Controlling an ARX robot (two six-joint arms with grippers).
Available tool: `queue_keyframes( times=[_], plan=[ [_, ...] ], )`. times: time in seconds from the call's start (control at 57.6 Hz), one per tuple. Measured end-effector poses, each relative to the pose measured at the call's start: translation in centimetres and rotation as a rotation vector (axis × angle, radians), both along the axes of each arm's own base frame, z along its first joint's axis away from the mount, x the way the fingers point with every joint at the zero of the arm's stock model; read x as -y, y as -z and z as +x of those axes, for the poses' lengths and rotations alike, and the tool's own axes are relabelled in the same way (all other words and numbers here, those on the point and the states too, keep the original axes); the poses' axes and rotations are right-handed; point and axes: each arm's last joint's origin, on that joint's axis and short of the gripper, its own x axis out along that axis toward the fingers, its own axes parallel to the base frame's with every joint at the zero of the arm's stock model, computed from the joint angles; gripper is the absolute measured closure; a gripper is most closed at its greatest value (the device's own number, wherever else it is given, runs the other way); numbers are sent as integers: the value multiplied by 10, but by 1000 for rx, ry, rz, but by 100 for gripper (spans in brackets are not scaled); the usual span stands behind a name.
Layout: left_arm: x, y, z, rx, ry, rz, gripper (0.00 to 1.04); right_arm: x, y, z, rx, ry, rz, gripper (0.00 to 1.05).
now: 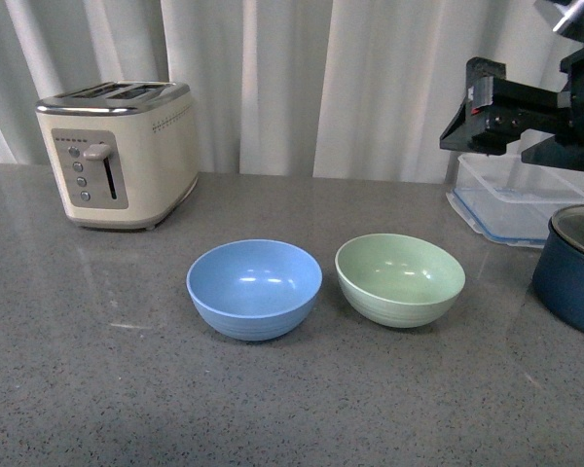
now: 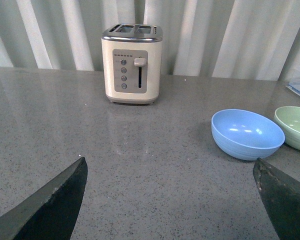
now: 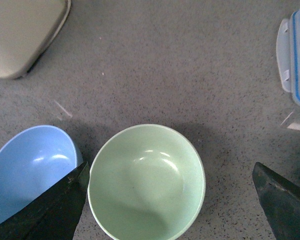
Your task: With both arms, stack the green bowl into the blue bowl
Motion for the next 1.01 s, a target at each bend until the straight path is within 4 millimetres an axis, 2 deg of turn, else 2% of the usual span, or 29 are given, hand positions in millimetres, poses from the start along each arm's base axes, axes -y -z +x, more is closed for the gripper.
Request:
queue_keyframes(
  times=[0.156, 0.312, 0.59, 0.781, 0.816, 1.007],
  plan=[
    [0, 0, 0, 0, 0, 0, 7, -14, 23, 20, -91, 19, -49, 10],
    [0, 0, 0, 0, 0, 0, 7, -18, 48, 34, -153, 43, -86, 10],
    [0, 0, 0, 0, 0, 0, 7, -3, 84, 50, -231, 115, -113, 10],
    [0, 0, 0, 0, 0, 0, 7, 3, 95, 57, -255, 148, -123, 10],
    [0, 0, 0, 0, 0, 0, 7, 4, 97, 59, -259, 157, -126, 12],
    [0, 0, 0, 0, 0, 0, 7, 5, 108, 67, -281, 179, -146, 42]
  ],
)
